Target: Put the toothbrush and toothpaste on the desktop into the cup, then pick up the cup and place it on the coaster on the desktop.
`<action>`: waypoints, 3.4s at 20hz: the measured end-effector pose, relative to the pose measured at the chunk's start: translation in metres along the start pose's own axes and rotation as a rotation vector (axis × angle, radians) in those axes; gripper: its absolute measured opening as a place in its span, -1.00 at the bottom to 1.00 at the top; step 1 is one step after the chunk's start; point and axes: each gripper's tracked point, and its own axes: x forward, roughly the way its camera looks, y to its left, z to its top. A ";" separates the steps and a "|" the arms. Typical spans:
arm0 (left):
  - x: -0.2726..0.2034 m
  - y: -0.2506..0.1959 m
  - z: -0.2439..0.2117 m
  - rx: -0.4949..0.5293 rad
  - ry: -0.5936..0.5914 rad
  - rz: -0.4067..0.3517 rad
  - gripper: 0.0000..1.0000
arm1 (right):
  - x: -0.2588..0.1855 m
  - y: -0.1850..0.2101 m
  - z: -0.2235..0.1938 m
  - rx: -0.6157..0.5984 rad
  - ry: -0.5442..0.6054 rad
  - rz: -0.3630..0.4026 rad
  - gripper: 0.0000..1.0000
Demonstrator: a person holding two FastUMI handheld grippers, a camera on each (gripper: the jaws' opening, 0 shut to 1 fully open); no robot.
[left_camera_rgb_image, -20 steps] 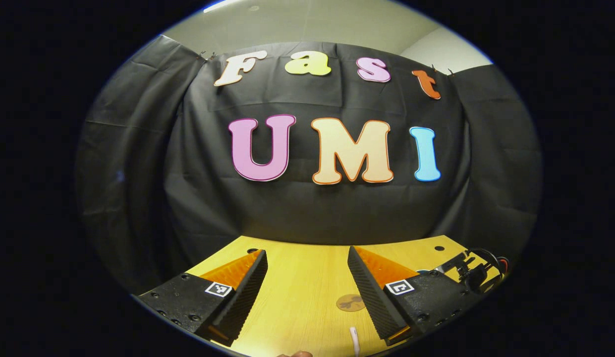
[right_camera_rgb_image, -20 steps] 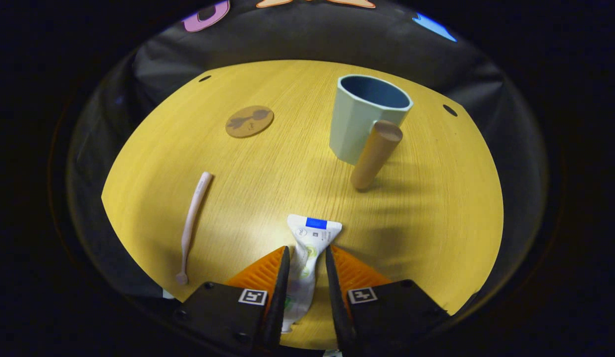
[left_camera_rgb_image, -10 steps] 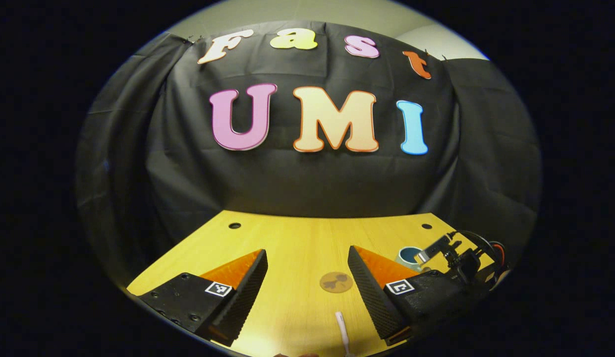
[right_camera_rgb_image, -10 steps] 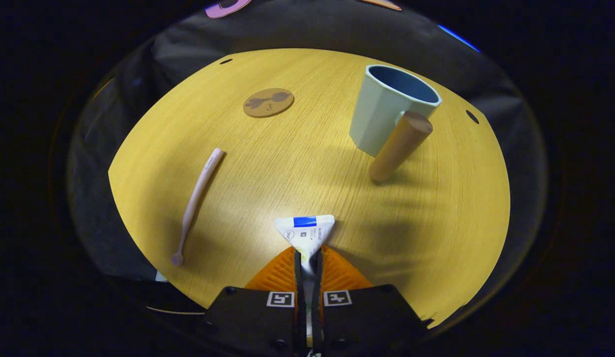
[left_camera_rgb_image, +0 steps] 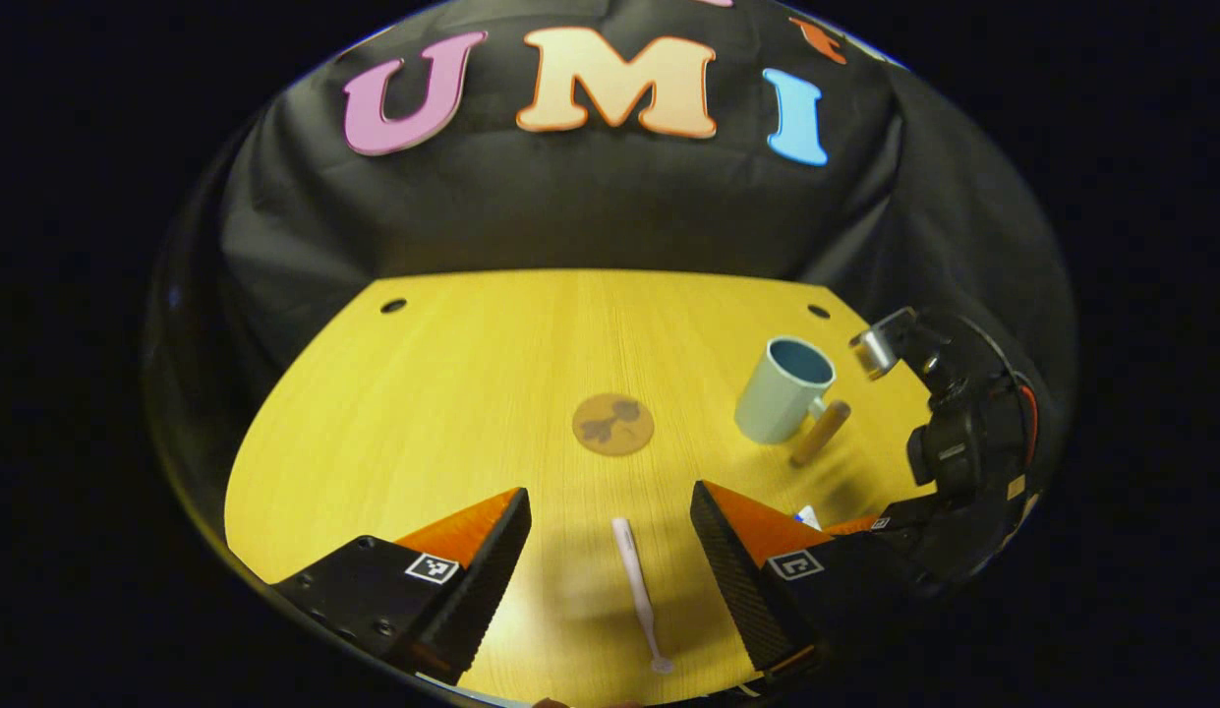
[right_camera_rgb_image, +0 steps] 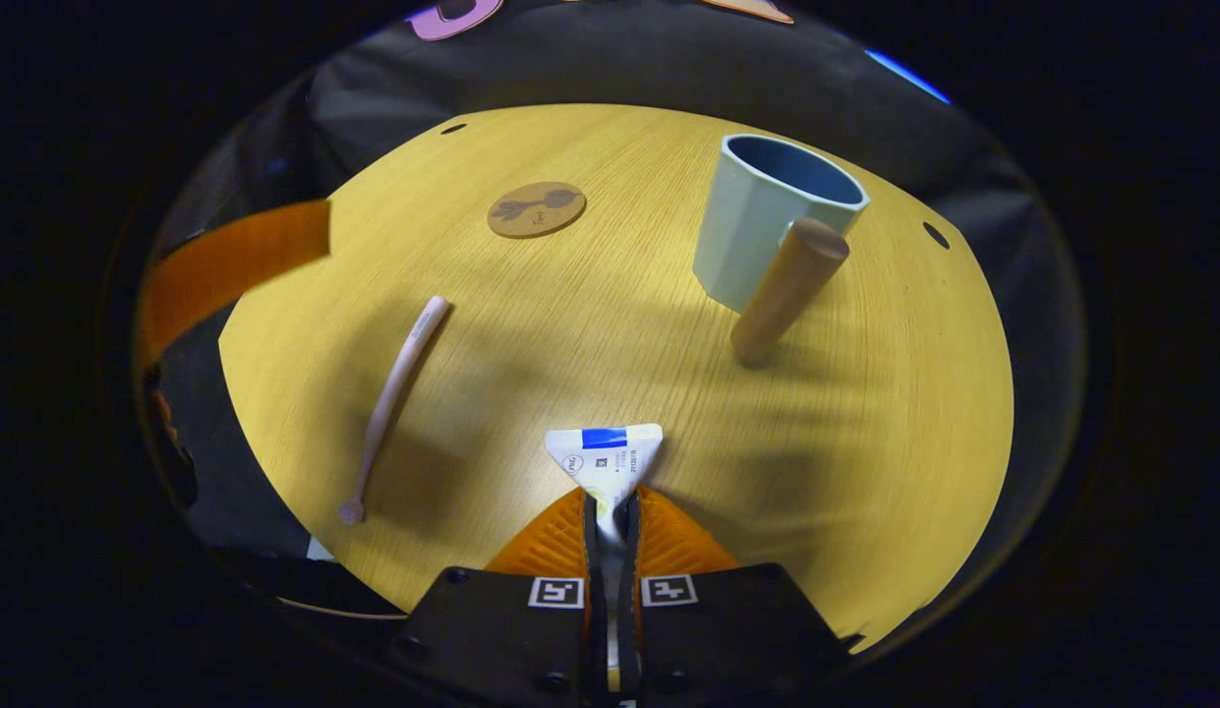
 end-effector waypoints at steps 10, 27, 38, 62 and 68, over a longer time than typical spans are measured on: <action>0.033 0.009 -0.065 -0.028 0.391 0.008 0.91 | 0.000 0.002 0.000 0.024 -0.017 0.025 -0.86; 0.053 0.001 -0.073 0.130 0.594 0.008 -0.13 | 0.001 0.003 0.000 0.044 -0.019 0.069 -0.87; 0.053 -0.004 -0.068 0.056 0.434 -0.013 -1.00 | 0.000 0.003 0.000 0.013 -0.035 0.045 -0.86; 0.008 0.068 -0.099 -0.094 0.248 -0.026 -1.00 | -0.086 -0.046 0.143 0.252 -0.493 0.154 -0.87; -0.006 0.066 -0.092 -0.119 0.220 -0.003 -1.00 | -0.097 -0.077 0.218 0.271 -0.677 0.124 -0.87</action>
